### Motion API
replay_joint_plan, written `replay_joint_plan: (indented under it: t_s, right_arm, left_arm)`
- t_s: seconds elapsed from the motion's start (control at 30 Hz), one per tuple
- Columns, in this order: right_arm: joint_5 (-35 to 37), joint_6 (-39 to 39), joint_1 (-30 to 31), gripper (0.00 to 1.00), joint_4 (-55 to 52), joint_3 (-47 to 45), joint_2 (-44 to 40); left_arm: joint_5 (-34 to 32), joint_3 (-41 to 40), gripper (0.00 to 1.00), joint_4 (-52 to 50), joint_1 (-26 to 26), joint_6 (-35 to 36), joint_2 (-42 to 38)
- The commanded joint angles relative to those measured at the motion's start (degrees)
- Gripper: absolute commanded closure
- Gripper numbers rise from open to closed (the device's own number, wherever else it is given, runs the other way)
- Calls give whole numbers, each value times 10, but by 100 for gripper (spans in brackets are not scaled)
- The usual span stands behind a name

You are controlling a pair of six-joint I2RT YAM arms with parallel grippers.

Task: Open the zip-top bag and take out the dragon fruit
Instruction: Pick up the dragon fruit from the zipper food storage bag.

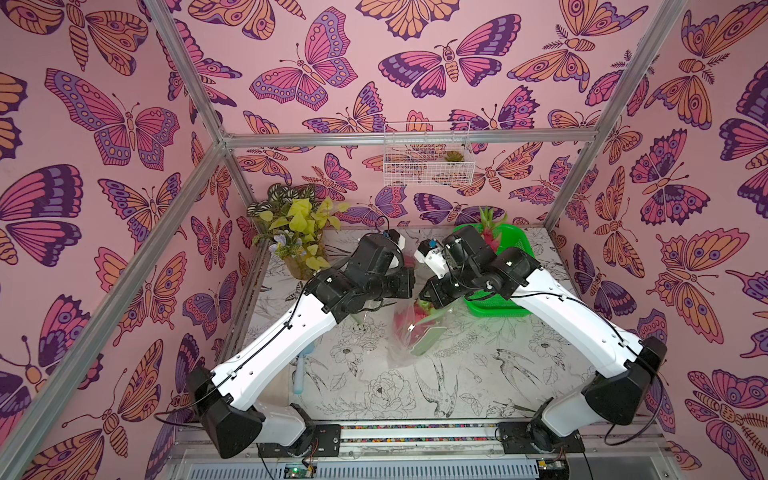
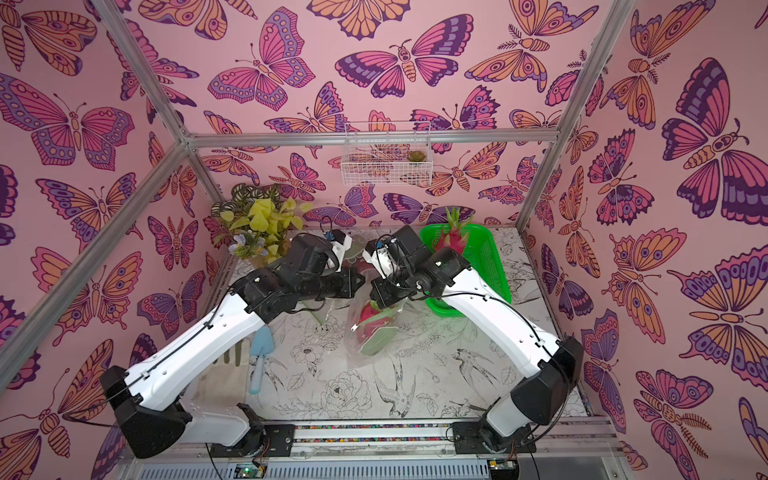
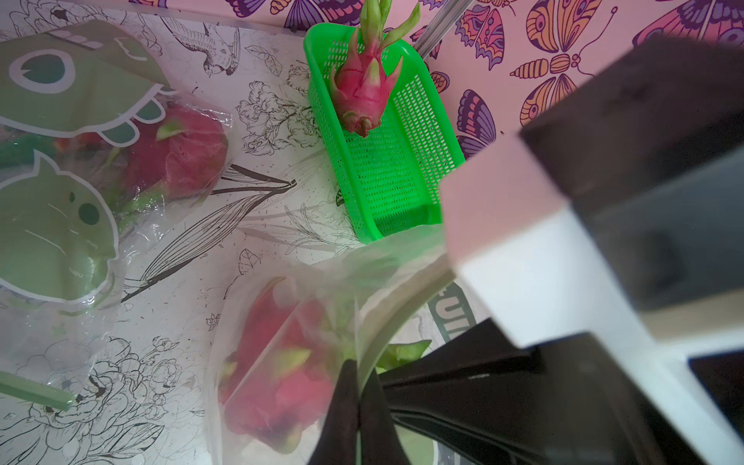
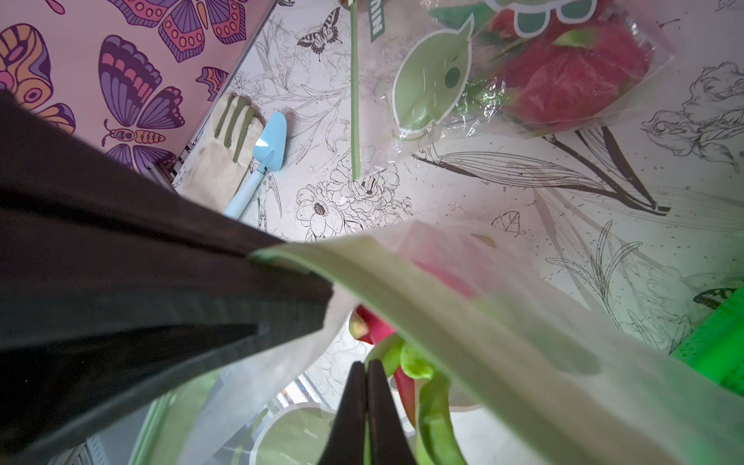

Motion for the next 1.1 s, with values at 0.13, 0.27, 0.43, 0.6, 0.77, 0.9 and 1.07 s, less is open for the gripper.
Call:
replay_joint_plan:
  t_s: [0.13, 0.27, 0.43, 0.6, 0.77, 0.9, 1.07]
  right_arm:
    - [-9, -17, 5, 100, -16, 44, -25]
    - [-16, -19, 5, 100, -17, 56, -31]
    - [-22, -25, 4, 100, -22, 77, -36]
    - [-29, -27, -2, 100, -23, 107, -44]
    - [-31, -26, -9, 100, -11, 130, -56]
    - [-29, -19, -16, 100, 16, 136, -73]
    - [-27, -17, -27, 100, 30, 151, -83]
  left_arm:
    - [-22, -18, 100, 13, 0, 1, -15]
    - [-24, -24, 100, 15, 1, 1, -15]
    - [-24, -32, 100, 22, 4, 0, -15]
    - [-22, -41, 100, 27, 6, -2, -18]
    - [-17, -47, 100, 31, 8, -1, -18]
    - [-15, -50, 100, 34, 9, -1, -17]
    - [-12, -54, 100, 37, 11, -1, -18]
